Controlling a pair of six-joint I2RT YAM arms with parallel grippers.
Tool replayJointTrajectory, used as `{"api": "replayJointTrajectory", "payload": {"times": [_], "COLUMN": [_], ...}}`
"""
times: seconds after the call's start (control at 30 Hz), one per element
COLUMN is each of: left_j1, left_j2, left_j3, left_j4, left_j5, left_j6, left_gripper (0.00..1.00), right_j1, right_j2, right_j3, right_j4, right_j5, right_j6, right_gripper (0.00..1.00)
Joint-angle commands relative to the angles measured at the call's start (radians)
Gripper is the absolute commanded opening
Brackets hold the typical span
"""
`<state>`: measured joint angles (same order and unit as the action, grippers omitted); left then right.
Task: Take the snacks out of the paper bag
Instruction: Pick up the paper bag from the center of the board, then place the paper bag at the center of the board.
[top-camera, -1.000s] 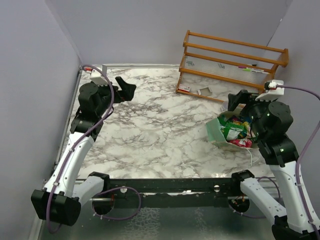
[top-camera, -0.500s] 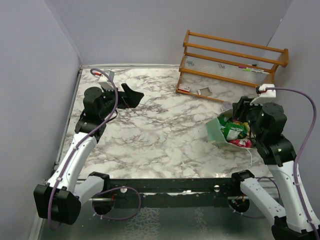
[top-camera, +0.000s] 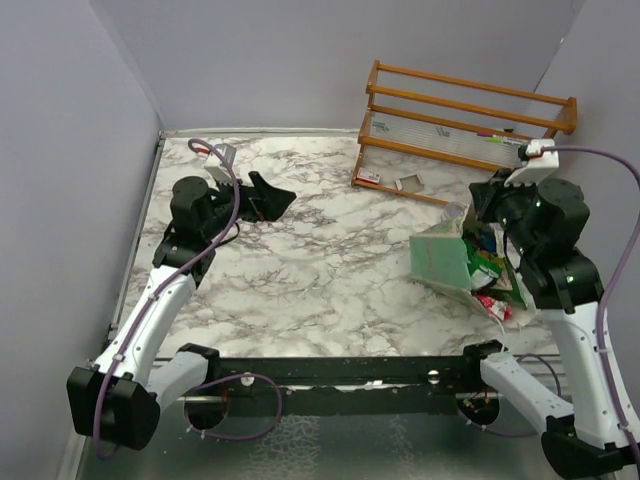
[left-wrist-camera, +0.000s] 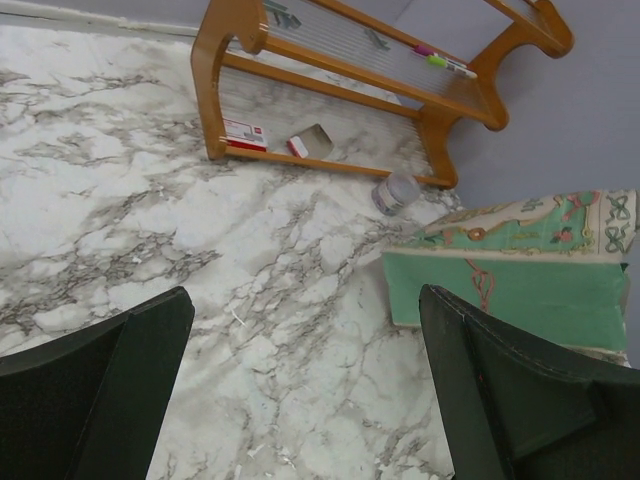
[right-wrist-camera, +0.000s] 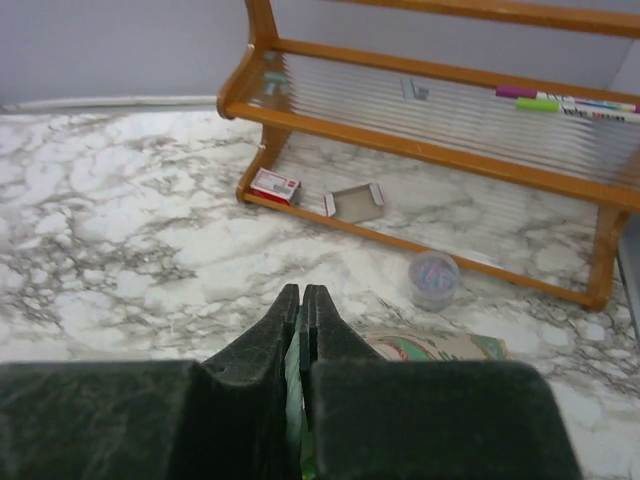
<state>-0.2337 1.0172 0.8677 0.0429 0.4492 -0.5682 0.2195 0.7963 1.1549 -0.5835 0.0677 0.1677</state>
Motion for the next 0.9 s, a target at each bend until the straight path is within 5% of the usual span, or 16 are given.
{"api": "replayJointTrajectory", "payload": {"times": [0.0, 0.23, 0.53, 0.87], "left_j1": [-0.028, -0.105, -0.351, -0.772], "left_j2": [-0.012, -0.034, -0.024, 0.262], "left_j3": [-0.005, -0.057, -0.273, -0.211], "left_j4": [0.058, 0.129, 0.333, 0.484], "left_j5": [0.062, 0.095, 0.011, -0.367], "left_j6": [-0.05, -0.152, -0.306, -0.054], "left_gripper": [0.99, 0.99, 0.99, 0.99], "right_j1": [-0.002, -0.002, -0.002, -0.002], "right_j2": [0.08, 0.317, 0.359, 0.471], "right_j3": [0.187, 0.402, 0.207, 0.257], "right_j4": [0.283, 0.256, 0.36, 0.384], "right_j5": [-0.167, -0.215, -0.297, -0.483], "right_j6": [0.125, 0.186, 0.255, 0.321], "right_gripper": [0.01, 0.01, 0.01, 0.01]}}
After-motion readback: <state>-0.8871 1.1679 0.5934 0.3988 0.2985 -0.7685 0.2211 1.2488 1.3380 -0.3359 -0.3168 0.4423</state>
